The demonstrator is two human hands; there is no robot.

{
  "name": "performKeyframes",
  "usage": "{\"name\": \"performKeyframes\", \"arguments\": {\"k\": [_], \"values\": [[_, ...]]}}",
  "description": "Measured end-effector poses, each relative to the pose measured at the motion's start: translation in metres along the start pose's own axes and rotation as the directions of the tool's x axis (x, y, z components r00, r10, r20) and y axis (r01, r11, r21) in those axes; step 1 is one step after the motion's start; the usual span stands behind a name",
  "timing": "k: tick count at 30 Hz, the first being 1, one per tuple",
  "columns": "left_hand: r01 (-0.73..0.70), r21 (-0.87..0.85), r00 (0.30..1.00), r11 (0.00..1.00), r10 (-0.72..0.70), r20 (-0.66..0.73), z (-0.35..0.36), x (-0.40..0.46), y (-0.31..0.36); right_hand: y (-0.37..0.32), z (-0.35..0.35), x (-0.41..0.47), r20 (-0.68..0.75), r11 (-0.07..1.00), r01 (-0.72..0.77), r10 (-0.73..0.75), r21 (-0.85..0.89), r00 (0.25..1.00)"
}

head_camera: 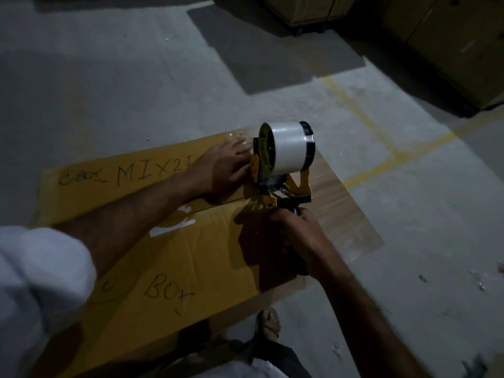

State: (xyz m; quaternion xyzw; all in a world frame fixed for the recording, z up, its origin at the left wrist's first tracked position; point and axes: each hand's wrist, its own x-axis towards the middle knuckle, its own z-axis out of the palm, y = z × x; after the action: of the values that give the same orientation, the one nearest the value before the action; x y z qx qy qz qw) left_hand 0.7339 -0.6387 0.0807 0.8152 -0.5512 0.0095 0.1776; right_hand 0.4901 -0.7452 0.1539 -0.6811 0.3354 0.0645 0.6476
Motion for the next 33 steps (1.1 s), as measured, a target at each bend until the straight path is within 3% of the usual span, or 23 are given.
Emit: {"name": "performKeyframes", "arguments": {"k": [5, 9, 15, 19, 24, 33], "values": [[0.016, 0.030, 0.990, 0.999, -0.020, 0.141, -0.008, -0.005, 0.001, 0.011, -0.007, -0.020, 0.026, 0.999, -0.014, 0.013, 0.029, 1.000], [0.015, 0.044, 0.991, 0.999, -0.021, 0.135, -0.004, -0.007, 0.002, 0.050, -0.011, -0.056, -0.041, 1.000, 0.009, -0.009, -0.001, 0.999], [0.053, 0.045, 0.987, 0.998, -0.059, 0.148, -0.011, -0.002, -0.005, 0.058, 0.001, -0.059, -0.189, 0.962, 0.186, -0.224, -0.201, 0.956], [0.169, 0.052, 0.971, 0.984, -0.175, 0.161, -0.027, -0.001, -0.007, 0.041, -0.006, -0.026, -0.118, 0.949, 0.220, -0.251, -0.227, 0.961], [0.046, -0.034, 0.990, 0.998, -0.041, 0.138, -0.012, -0.034, 0.047, 0.031, -0.020, -0.006, 0.001, 0.984, 0.162, -0.163, -0.075, 0.987], [0.110, 0.015, 0.982, 0.994, -0.111, 0.152, -0.009, -0.034, 0.057, 0.042, -0.043, -0.022, 0.169, 0.997, 0.070, -0.071, 0.011, 0.983]]}}
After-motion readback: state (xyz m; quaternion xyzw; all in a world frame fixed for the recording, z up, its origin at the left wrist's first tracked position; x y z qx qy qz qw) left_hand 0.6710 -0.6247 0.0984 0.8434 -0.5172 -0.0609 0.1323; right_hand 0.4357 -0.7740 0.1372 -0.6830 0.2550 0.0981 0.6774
